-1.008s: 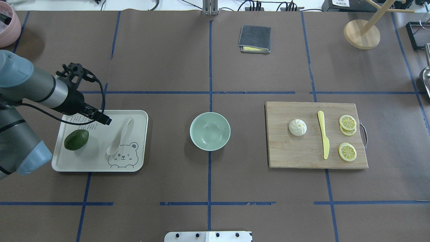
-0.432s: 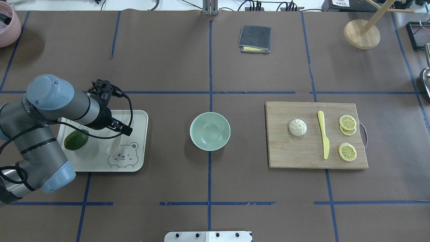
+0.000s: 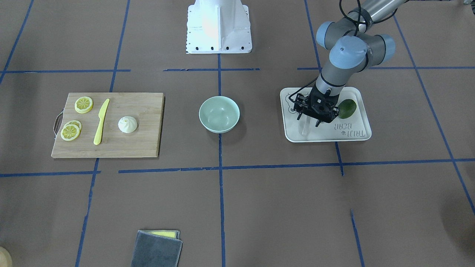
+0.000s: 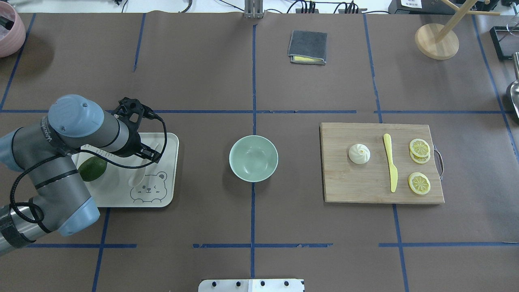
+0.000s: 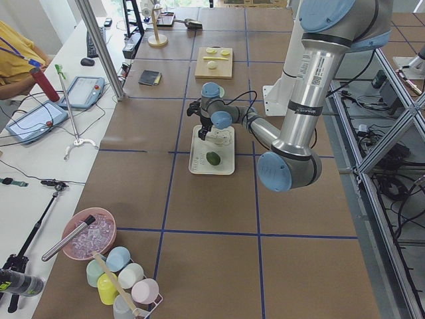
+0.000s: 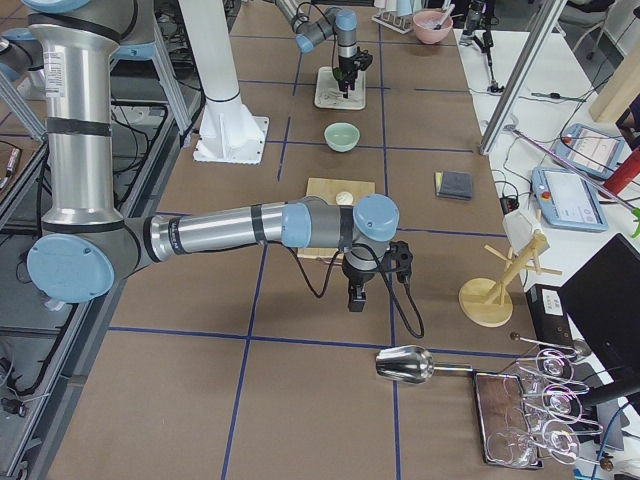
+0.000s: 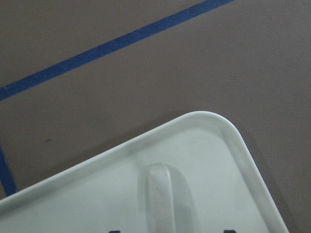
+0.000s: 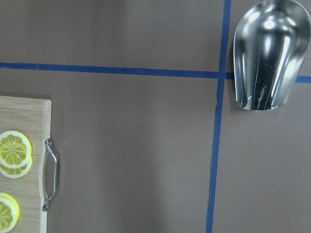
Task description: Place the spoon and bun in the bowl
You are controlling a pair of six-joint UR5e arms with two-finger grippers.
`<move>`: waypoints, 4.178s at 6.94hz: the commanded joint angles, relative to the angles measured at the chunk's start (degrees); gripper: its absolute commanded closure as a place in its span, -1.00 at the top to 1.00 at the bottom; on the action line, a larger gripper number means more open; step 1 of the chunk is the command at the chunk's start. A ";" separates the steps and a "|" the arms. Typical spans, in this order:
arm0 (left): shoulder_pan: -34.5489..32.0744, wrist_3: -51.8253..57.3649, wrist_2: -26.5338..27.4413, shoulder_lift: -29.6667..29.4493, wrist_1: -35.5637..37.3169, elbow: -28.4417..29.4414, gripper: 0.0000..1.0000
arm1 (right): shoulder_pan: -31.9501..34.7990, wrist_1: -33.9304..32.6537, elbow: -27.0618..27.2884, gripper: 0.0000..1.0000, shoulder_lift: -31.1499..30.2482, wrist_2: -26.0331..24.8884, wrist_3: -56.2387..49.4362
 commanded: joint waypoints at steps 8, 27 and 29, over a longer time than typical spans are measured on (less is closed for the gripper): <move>0.06 -0.77 -0.20 -2.08 6.94 -5.07 -1.00 | 0.00 0.09 0.62 1.00 0.17 1.49 0.24; 1.14 -14.98 6.92 -16.22 -1.92 2.77 0.29 | -14.98 23.03 4.13 1.00 -0.79 4.06 27.18; -3.96 -1.88 6.74 -12.83 6.60 -3.32 0.29 | -28.32 37.38 4.65 1.00 -0.01 -7.24 51.20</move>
